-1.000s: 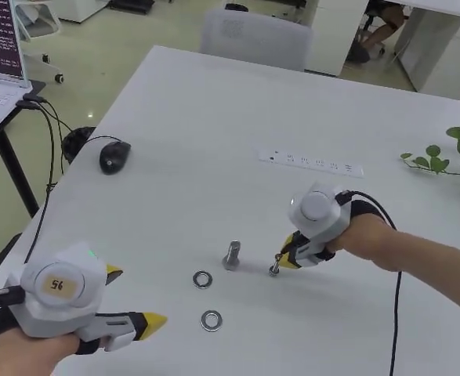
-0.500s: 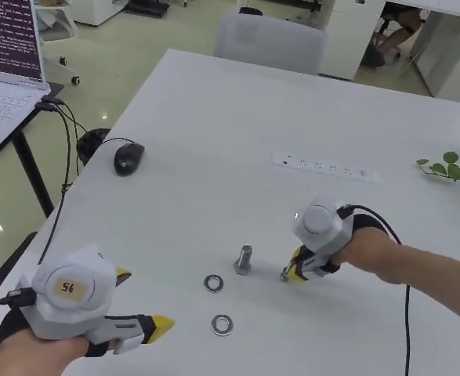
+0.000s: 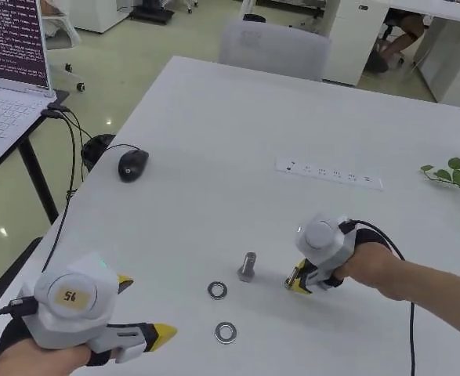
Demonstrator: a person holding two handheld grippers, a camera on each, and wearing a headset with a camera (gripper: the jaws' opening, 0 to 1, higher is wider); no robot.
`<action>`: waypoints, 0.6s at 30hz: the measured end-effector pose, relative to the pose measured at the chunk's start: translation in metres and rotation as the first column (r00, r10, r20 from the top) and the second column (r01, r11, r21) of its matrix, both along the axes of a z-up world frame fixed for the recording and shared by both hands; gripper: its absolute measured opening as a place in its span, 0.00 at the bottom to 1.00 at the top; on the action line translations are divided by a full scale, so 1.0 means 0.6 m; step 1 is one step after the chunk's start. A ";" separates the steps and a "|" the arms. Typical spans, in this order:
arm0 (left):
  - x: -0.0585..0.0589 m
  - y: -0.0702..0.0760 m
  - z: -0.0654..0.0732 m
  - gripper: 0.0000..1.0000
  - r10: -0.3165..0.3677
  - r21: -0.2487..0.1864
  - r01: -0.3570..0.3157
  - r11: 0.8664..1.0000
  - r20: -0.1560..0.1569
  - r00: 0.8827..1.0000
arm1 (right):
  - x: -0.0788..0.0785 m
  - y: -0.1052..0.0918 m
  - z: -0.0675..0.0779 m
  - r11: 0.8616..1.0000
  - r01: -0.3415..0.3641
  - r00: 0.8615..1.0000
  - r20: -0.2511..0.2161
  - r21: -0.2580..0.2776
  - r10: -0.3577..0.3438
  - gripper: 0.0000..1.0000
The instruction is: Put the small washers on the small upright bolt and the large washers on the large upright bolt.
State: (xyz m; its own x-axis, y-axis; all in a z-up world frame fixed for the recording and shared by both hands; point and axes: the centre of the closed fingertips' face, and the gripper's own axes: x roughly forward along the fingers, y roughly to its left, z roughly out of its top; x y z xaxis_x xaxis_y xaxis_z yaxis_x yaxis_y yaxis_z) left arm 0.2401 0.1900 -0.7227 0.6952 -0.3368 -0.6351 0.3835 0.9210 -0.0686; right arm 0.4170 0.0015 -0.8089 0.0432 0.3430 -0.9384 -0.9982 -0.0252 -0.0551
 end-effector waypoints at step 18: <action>0.001 -0.017 0.001 0.62 -0.026 0.000 0.026 1.000 0.008 1.000 | -0.047 -0.064 0.003 0.986 0.152 0.988 -0.035 0.071 -0.150 0.18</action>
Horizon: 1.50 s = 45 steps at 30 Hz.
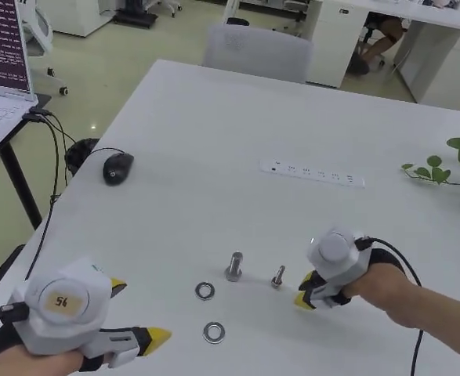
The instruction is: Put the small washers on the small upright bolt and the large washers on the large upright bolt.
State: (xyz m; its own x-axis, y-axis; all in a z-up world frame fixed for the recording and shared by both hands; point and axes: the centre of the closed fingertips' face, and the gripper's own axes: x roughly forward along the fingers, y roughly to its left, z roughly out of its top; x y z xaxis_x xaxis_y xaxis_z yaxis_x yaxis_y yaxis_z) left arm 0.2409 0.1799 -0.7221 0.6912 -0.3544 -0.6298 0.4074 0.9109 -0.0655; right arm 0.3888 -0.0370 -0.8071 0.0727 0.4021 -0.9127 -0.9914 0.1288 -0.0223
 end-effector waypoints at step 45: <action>-0.012 -0.003 -0.002 0.62 0.020 -0.011 -0.020 1.000 0.001 1.000 | -0.162 0.196 -0.013 0.957 -0.266 0.959 -0.065 0.116 0.274 0.31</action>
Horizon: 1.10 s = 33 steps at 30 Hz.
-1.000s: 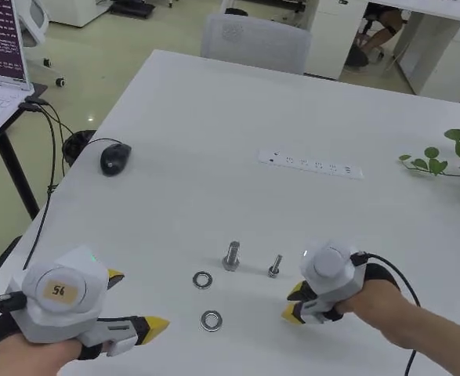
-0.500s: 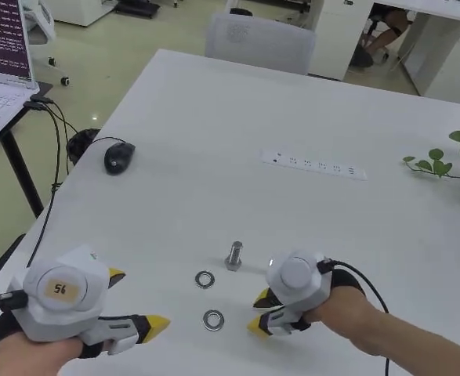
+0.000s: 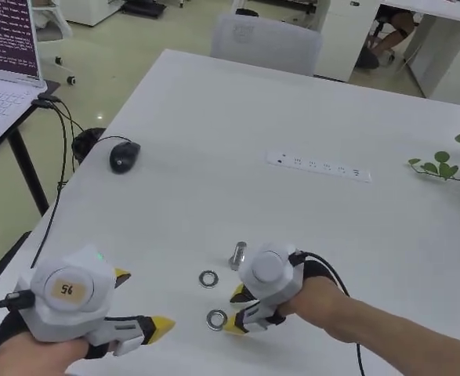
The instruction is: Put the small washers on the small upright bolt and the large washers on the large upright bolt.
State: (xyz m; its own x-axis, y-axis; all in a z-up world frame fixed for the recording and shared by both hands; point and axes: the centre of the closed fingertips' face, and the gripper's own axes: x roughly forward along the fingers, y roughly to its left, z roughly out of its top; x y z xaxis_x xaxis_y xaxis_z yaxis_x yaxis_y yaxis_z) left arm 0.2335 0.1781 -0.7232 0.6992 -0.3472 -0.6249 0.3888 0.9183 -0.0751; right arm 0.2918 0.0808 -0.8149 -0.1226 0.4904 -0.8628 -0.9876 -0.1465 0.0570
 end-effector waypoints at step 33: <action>0.004 0.011 0.003 0.62 0.016 -0.001 -0.016 1.000 0.002 1.000 | -0.018 0.017 -0.021 0.927 -0.350 0.929 0.076 -0.132 0.361 0.28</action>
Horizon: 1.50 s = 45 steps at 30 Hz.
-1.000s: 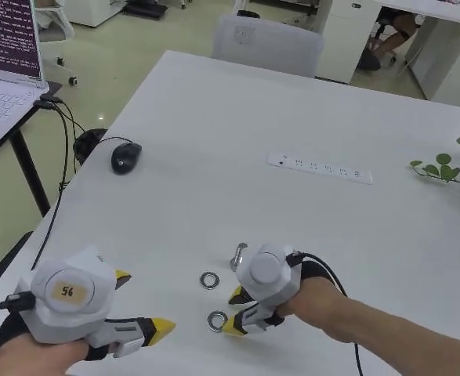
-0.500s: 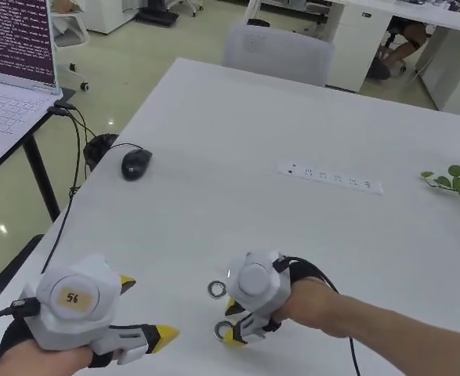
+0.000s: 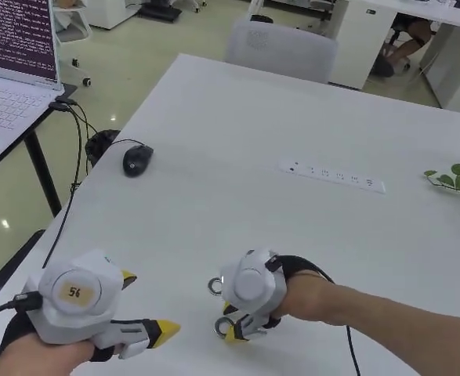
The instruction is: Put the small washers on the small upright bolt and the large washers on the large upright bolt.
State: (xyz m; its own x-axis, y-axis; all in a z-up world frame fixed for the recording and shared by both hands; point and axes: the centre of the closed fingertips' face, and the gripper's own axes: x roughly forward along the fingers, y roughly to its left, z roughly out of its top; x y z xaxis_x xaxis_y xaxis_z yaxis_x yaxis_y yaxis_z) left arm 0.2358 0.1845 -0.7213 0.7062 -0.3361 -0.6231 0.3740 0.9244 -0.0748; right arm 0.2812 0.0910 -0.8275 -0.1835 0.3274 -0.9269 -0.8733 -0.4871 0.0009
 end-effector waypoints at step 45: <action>0.012 -0.010 0.002 0.62 -0.016 0.005 0.016 1.000 0.000 1.000 | 0.095 -0.062 0.069 0.977 0.204 0.979 0.001 0.056 -0.204 0.24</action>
State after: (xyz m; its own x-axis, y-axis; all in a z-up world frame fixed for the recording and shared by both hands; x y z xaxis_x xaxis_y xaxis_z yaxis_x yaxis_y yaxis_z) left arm 0.2430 0.1782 -0.7204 0.7010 -0.3439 -0.6248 0.3884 0.9188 -0.0700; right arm 0.3381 0.0538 -0.7862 -0.1013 0.4079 -0.9074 -0.9542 -0.2978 -0.0273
